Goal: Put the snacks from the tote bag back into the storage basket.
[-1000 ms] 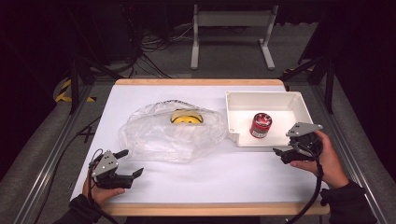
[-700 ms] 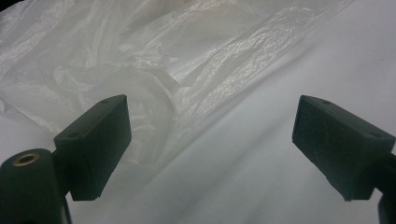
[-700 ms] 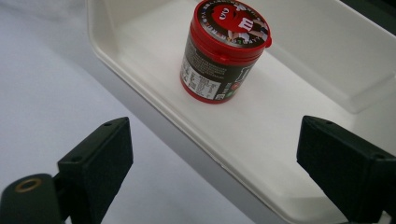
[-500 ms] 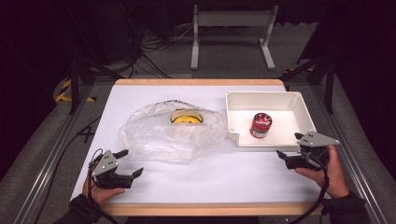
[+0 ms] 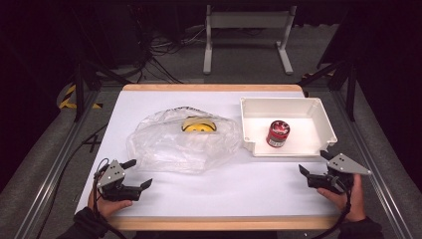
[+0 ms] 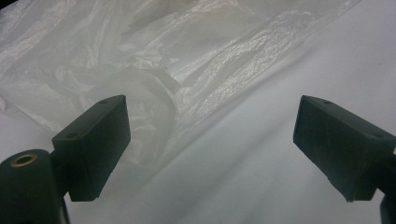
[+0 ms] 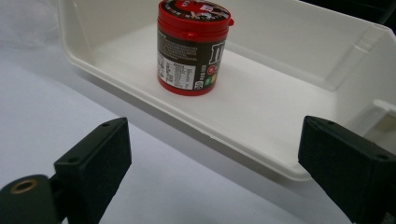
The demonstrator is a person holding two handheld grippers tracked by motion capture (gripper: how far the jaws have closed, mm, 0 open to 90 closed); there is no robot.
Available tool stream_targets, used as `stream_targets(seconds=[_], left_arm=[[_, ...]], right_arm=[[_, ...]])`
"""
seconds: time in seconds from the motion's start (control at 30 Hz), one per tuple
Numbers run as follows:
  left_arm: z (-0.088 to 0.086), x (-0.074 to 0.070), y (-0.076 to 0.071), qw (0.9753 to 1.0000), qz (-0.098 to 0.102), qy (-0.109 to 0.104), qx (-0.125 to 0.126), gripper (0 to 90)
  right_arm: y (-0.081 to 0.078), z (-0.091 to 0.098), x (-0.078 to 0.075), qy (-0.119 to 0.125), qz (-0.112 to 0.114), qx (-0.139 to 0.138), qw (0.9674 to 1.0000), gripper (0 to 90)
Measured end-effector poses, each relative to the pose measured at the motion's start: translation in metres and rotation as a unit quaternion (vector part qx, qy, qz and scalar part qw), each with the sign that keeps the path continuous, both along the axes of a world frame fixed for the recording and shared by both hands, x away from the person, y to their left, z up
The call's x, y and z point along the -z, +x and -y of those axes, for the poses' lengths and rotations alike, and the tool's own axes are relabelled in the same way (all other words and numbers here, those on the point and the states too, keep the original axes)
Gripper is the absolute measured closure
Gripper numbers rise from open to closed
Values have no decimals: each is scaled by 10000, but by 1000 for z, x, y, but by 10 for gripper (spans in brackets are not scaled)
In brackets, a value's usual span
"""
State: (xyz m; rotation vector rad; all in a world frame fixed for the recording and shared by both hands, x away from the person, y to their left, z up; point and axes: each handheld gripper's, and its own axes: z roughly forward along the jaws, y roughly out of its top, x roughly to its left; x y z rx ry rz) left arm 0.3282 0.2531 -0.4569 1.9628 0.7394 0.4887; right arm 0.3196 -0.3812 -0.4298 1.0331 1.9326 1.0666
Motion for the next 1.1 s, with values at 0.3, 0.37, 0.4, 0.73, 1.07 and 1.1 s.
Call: stream_targets(seconds=[0.3,0.37,0.4,0.73,1.07,1.1], left_arm=[[-1,0,-1,10000,28,-19,-20,115],[-1,0,-1,10000,30,-26,-18,112],[-1,0,-2,10000,83,-23,-19,112],[-1,0,-1,10000,38,-27,1,109],[0,0,0,10000,27,5,-39,107],[-1,0,0,10000,26,-5,-35,107]], right_arm=[[-8,-1,13,-179,274,217,9992,85],[-8,-2,14,-197,242,241,9992,82],[-7,-1,13,-174,210,198,9994,78],[-4,-2,14,-200,54,165,9996,68],[-5,1,13,-40,107,144,9998,65],[-6,1,13,-42,114,119,9999,65]])
